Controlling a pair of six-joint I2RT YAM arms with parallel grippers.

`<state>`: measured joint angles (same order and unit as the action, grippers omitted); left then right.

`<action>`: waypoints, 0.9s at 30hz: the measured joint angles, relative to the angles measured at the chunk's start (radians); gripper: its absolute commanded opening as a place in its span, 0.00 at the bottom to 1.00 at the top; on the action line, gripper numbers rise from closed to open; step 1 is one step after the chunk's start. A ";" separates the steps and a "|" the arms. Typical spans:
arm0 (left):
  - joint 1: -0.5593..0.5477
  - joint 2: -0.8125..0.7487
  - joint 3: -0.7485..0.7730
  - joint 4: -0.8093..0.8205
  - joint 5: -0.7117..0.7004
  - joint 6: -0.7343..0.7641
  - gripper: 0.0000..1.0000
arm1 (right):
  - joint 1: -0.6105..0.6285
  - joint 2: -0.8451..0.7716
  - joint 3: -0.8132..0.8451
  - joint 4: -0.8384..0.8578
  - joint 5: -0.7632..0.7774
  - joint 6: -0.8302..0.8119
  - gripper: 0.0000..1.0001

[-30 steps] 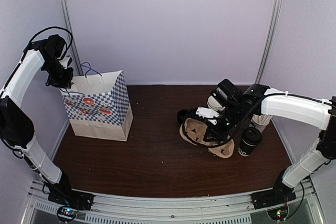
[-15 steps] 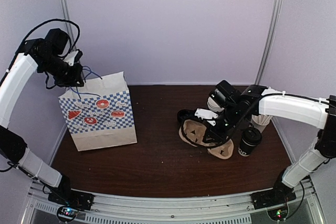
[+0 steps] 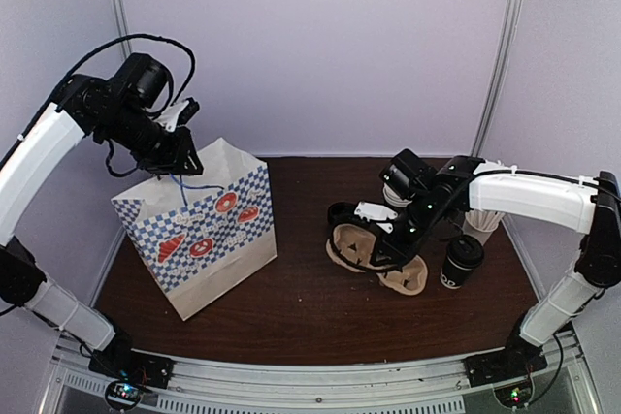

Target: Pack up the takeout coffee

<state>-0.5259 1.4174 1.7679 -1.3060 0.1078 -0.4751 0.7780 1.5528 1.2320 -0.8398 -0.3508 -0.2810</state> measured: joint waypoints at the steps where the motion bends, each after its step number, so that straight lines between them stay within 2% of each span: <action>1: -0.015 0.003 0.007 0.000 0.001 -0.006 0.58 | 0.000 0.002 0.003 0.000 -0.002 0.000 0.28; 2: -0.027 0.005 0.012 0.005 0.002 -0.009 0.73 | 0.000 0.005 0.005 0.000 -0.005 0.000 0.28; 3: -0.035 0.007 0.016 0.008 0.002 -0.015 0.84 | 0.000 0.006 0.005 0.000 -0.007 0.000 0.28; 9: -0.037 0.008 0.079 -0.011 -0.018 -0.008 0.97 | 0.000 0.007 0.005 -0.002 -0.008 0.000 0.28; 15: -0.037 -0.053 0.229 -0.018 -0.078 0.043 0.98 | 0.000 0.007 0.005 -0.001 -0.008 0.000 0.28; 18: -0.037 -0.112 0.285 -0.056 -0.165 0.087 0.97 | 0.000 0.007 0.005 -0.001 -0.009 0.000 0.28; 20: -0.037 -0.130 0.311 -0.109 -0.230 0.120 0.94 | 0.000 0.007 0.005 -0.001 -0.009 0.000 0.28; 24: -0.035 -0.112 0.259 -0.186 -0.303 0.174 0.82 | 0.000 0.007 0.005 -0.002 -0.012 0.000 0.28; 27: -0.028 -0.042 0.188 -0.222 -0.319 0.217 0.77 | 0.000 0.007 0.005 -0.003 -0.014 0.000 0.28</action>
<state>-0.5541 1.3754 1.9564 -1.5280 -0.2111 -0.2584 0.7780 1.5600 1.2373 -0.8429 -0.3645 -0.2813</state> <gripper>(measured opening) 0.816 0.284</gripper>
